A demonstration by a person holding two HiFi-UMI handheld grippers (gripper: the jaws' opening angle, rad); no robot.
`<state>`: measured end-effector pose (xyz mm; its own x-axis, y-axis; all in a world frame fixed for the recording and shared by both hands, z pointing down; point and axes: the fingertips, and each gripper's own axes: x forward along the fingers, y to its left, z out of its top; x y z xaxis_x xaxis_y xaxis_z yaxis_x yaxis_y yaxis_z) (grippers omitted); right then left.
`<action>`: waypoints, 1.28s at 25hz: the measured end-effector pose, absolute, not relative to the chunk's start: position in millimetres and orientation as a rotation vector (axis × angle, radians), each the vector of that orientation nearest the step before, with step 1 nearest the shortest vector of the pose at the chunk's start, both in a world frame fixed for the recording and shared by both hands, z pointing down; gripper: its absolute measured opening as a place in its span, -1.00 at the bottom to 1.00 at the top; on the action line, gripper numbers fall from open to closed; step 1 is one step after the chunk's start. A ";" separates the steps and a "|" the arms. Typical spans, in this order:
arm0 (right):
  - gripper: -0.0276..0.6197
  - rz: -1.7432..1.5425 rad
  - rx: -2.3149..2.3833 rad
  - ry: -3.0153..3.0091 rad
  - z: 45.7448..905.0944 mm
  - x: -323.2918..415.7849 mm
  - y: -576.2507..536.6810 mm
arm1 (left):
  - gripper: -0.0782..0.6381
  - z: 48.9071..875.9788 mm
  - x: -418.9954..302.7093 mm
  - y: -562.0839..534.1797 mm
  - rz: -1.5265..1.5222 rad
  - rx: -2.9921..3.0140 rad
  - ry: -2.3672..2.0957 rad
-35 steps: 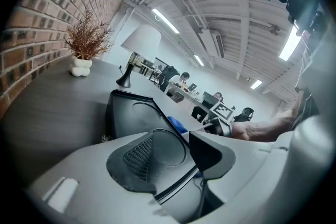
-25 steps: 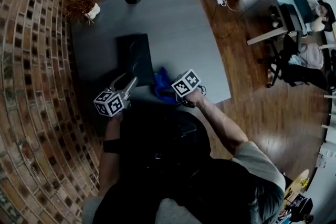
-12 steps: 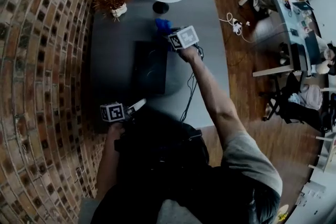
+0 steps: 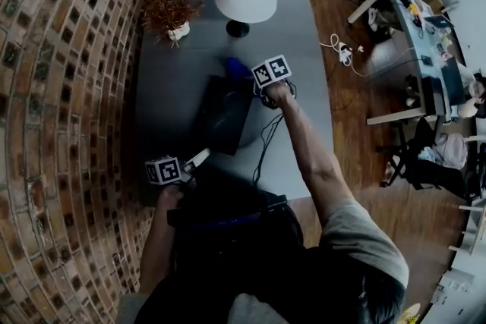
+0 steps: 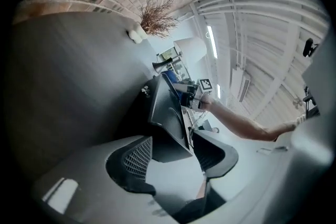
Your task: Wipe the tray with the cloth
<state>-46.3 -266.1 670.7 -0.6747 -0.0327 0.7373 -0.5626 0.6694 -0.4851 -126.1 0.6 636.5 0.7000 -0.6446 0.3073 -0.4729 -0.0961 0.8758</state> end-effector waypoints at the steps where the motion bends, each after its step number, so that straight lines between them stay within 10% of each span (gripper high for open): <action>1: -0.51 1.002 0.494 -2.177 670.2 -33.1 -261.4 | -0.10 639.0 -133.9 -4.7 -0.161 1.741 -0.917; 32: -0.48 1.412 0.798 -2.398 635.5 37.9 -134.2 | -0.11 609.0 -136.9 -71.3 0.417 2.289 -1.071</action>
